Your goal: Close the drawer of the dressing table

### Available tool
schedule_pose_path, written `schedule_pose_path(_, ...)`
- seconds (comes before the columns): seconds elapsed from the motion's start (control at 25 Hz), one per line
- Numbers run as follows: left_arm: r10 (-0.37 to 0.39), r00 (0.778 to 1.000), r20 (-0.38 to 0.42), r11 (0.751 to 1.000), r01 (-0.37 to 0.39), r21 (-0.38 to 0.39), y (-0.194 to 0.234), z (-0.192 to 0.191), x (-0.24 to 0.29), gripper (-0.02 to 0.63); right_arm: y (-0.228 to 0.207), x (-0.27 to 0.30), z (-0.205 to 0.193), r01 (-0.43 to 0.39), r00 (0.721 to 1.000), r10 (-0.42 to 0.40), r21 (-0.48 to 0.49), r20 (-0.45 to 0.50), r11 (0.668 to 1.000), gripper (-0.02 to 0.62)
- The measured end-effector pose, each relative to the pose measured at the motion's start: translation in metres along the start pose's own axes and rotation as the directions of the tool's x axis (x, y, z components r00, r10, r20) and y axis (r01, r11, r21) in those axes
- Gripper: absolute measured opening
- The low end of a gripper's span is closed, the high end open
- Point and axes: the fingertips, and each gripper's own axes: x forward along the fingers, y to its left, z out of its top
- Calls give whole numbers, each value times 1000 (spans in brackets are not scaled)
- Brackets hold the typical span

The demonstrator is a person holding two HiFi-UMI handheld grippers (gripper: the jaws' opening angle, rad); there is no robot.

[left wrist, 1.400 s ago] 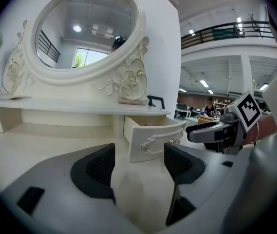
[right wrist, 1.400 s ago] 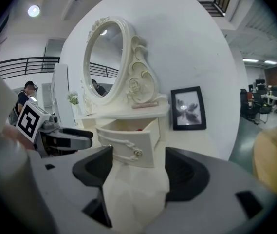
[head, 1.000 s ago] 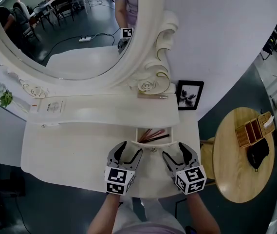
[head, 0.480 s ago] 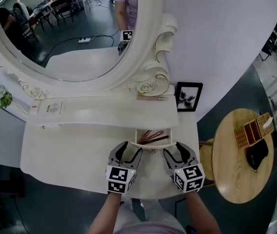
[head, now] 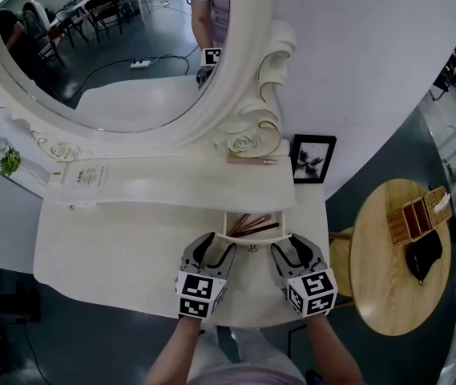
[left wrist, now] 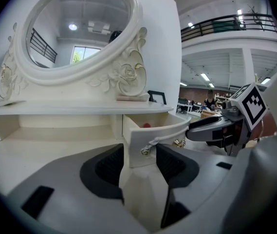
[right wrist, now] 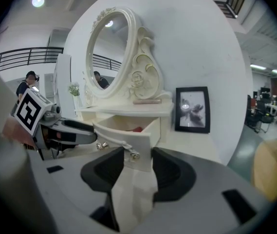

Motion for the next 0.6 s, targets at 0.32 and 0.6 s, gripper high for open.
schedule_pose_path(0.32,2,1000,2,1000,-2,12,-3,0,0,183,1,0,0,1,1000,-1,-24,-2,1000,183)
schedule_pose_path(0.6,0,1000,-7,1000,0,9,-3,0,2,179,-1,2,1,4,1000,-4,-28,-2,1000,182)
